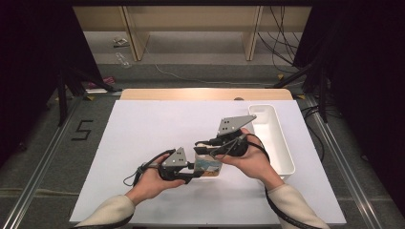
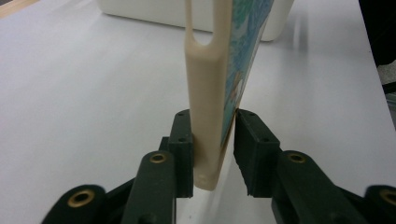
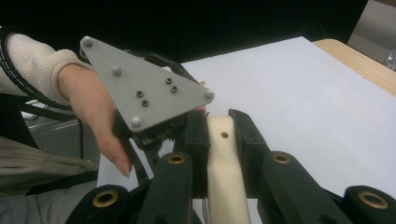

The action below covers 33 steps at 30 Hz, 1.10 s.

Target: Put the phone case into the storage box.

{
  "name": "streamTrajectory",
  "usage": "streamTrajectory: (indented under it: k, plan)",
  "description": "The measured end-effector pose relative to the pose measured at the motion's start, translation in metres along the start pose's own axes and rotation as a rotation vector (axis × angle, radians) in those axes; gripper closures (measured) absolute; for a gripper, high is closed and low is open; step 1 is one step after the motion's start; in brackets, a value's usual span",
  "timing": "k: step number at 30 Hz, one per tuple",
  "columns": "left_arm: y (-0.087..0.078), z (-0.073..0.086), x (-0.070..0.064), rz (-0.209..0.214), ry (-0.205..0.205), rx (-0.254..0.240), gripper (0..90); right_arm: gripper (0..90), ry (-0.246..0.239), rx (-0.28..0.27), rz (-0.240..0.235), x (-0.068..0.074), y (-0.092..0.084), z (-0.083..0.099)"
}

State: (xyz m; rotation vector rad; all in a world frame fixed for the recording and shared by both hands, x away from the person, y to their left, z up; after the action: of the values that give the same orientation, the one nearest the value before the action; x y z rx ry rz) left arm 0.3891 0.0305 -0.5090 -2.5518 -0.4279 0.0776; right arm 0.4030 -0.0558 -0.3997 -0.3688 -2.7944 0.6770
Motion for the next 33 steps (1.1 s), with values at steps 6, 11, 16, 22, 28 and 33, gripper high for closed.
streamTrajectory:
  k: [6, 11, 16, 22, 28, 33]
  plan:
    - [-0.0024, -0.0005, 0.0011, -0.002, -0.005, -0.001, 77.7, 79.0, -0.001, -0.005, -0.009, 0.0007, 0.0002, -0.0004]
    - [-0.003, -0.0013, 0.0006, -0.004, -0.005, 0.003, 79.1, 78.6, 0.001, -0.012, -0.013, 0.0, -0.0012, -0.0009]
    - [-0.003, -0.0006, 0.0005, 0.0, -0.008, 0.004, 79.2, 78.5, 0.001, -0.01, -0.016, 0.0002, -0.0005, -0.0002]
    - [-0.0036, -0.0012, 0.0009, 0.003, -0.01, 0.003, 79.3, 77.7, -0.01, -0.016, -0.014, 0.0002, -0.0009, -0.001]
    - [-0.0057, -0.0032, 0.0017, 0.0, -0.01, -0.005, 79.5, 69.4, -0.022, -0.03, 0.0, -0.001, -0.0018, -0.0022]
    - [-0.0073, -0.0036, 0.0031, -0.006, -0.024, -0.007, 79.5, 37.0, -0.02, -0.095, 0.039, -0.0064, -0.0023, -0.0073]
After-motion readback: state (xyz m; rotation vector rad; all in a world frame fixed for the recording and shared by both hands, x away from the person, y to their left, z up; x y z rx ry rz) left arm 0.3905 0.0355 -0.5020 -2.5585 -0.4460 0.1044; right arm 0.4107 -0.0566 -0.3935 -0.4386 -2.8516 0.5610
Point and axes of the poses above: each handheld gripper's, and its own axes: y roughly forward along the jaws, z roughly out of its underside, x roughly to its left, the point moved 8 cm from there along y, roughly forward along the jaws, and after that the axes turned 5 degrees about y, right-handed, at the moved point
